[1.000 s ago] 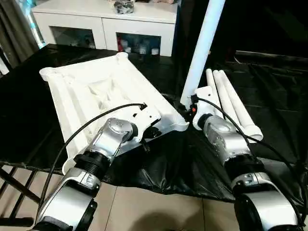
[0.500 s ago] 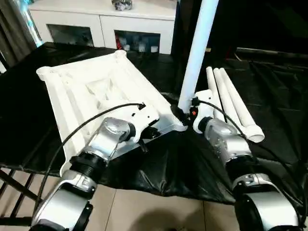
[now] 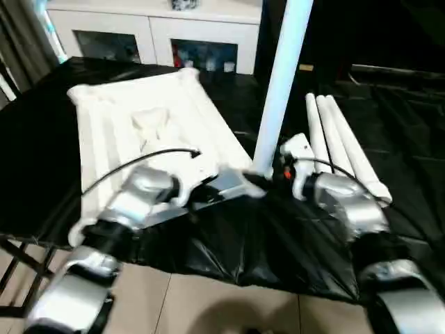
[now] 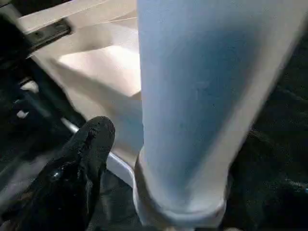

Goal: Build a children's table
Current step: Rotate leg to tighten

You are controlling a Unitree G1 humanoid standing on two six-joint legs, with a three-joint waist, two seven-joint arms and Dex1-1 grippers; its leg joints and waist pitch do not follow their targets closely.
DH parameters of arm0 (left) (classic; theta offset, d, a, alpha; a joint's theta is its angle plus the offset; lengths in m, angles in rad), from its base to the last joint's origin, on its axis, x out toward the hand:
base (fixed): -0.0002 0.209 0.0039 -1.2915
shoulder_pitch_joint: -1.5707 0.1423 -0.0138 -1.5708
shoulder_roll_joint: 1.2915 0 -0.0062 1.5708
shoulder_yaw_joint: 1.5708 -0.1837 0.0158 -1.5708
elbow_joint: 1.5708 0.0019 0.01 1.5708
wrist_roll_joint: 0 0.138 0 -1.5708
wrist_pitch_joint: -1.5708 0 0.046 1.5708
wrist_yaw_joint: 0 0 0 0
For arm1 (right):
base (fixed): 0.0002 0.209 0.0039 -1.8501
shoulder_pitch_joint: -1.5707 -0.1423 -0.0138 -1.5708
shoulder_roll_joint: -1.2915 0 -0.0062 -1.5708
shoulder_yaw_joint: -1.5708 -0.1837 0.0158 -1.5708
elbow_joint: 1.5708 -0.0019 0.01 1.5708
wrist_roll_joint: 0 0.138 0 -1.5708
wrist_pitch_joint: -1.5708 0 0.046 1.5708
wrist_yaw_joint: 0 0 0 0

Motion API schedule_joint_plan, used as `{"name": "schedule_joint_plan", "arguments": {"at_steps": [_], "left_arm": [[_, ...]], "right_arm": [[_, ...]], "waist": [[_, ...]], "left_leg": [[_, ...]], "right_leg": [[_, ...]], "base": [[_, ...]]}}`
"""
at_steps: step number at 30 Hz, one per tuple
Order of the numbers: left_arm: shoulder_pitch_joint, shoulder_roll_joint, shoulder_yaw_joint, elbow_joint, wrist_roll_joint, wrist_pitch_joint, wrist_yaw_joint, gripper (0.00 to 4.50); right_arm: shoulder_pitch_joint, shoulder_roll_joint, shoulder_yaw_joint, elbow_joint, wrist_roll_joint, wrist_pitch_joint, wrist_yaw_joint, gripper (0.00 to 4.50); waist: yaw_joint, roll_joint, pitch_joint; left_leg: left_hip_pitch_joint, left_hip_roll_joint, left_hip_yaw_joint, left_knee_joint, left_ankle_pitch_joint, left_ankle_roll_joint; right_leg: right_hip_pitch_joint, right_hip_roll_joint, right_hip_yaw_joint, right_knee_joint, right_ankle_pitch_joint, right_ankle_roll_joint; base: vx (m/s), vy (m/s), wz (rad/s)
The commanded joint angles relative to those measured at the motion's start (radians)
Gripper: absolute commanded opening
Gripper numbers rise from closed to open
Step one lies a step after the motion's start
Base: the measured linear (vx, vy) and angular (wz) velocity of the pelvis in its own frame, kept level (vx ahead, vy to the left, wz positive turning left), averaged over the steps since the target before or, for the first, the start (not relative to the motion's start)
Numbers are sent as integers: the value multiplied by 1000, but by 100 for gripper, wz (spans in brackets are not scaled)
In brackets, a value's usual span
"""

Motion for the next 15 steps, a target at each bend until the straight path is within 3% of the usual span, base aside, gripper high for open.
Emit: {"name": "schedule_joint_plan", "arguments": {"at_steps": [1, 5, 8, 12, 15], "left_arm": [[-11, -16, -29, -81, -47, -51, -75, 0], [-14, 14, -50, -68, -41, -102, -142, 0], [-17, 24, -58, -58, -37, -113, -165, 0], [-24, 30, -57, -38, -33, -132, -177, 0], [-31, 36, -57, -25, -30, -142, -185, 0]], "right_arm": [[33, 6, 84, 7, -28, 16, 65, 386], [43, -27, 120, -20, -41, 12, 136, 386], [51, -45, 143, -40, -48, 16, 171, 361], [59, -63, 163, -57, -62, 17, 198, 331], [59, -71, 168, -54, -74, 8, 199, 311]], "waist": [[4, 11, -67], [17, 11, -66], [23, 12, -68], [30, 11, -70], [34, 11, -69]], "left_leg": [[-16, 31, 4, -63, -32, 120], [-15, 32, 4, -64, -39, 108], [-10, 32, 8, -62, -39, 101], [-15, 33, 8, -61, -18, 105], [-15, 32, 9, -61, -31, 97]], "right_leg": [[73, -75, 75, -48, -134, -227], [74, -74, 76, -46, -135, -222], [72, -74, 79, -46, -128, -224], [75, -73, 78, -39, -101, -226], [75, -74, 78, -43, -131, -216]], "base": [[0, 0, 0], [0, 0, 0], [0, 0, 0], [0, 0, 0], [0, 0, 0]]}}
